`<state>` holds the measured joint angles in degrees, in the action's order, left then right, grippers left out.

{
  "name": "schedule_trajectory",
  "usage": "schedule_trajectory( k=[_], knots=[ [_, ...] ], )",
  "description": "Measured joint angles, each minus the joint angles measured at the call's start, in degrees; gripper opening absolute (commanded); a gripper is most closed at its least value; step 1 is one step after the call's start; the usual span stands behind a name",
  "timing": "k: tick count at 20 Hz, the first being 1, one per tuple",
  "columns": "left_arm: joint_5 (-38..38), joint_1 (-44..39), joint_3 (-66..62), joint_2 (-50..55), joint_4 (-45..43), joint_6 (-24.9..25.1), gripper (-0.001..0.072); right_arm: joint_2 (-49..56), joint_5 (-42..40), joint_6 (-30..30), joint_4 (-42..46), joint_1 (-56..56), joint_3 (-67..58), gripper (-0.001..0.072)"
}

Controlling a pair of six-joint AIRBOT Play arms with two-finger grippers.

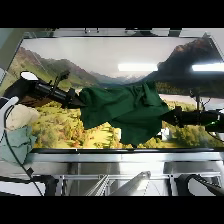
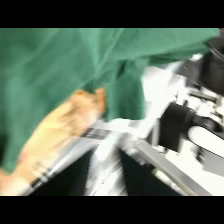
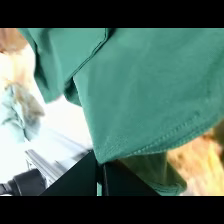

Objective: Fold the shirts.

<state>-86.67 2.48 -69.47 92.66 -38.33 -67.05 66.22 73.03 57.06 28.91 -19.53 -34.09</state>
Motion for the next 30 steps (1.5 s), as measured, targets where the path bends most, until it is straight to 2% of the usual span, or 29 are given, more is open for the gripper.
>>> schedule_trajectory(
  k=[1,6,10,11,12,13,14,18,21,24,27,29,30],
  knots=[
    [0.37,0.02,1.60,-0.68,-1.79,-0.04,0.0704,-0.15,0.15,0.37,1.14,-0.07,0.35,0.0018],
    [5.81,-2.08,10.62,-2.19,-7.69,-0.46,0.0704,0.04,-0.81,1.31,3.63,-0.22,1.88,0.0018],
    [11.41,-5.31,11.56,0.31,-9.27,-1.95,0.0693,0.20,-2.01,1.42,4.24,-0.22,2.21,0.0018],
    [10.86,-6.19,10.60,1.70,-9.01,-2.89,0.0576,0.22,-2.03,1.42,4.31,-0.22,2.25,0.0018],
    [10.69,-7.26,9.29,3.56,-8.90,-3.50,0.0350,0.22,-2.14,1.42,4.33,-0.22,2.25,0.0018],
    [10.54,-8.20,7.96,5.55,-9.09,-4.00,0.0069,0.22,-2.19,1.42,4.33,-0.22,2.25,0.0017],
    [10.08,-9.07,6.32,7.61,-9.99,-4.33,0.0002,0.22,-2.16,1.42,4.33,-0.24,2.27,0.0017],
    [5.18,-11.28,-1.88,11.89,-9.33,-5.46,0.0021,-0.61,0.09,1.18,4.46,-0.79,1.75,0.0017],
    [-1.57,-9.99,-8.50,7.37,-1.53,-3.91,0.0021,-4.79,6.71,-0.94,0.22,-4.13,-1.99,0.0017],
    [-8.11,-5.35,-15.32,-2.38,16.41,-1.14,0.0021,-11.56,15.34,-3.65,-14.05,-11.10,-9.35,0.0017],
    [-10.88,2.82,-22.67,-13.75,37.73,2.23,0.0023,-17.97,23.23,-6.75,-36.59,-20.02,-19.41,0.0017],
    [-10.88,10.21,-27.50,-19.96,45.83,3.91,0.0028,-21.20,25.97,-8.46,-47.98,-25.03,-26.01,0.0017],
    [-10.12,14.01,-29.46,-22.38,47.65,4.24,0.0029,-22.32,26.45,-8.85,-50.66,-26.47,-28.70,0.0017]
  ],
)
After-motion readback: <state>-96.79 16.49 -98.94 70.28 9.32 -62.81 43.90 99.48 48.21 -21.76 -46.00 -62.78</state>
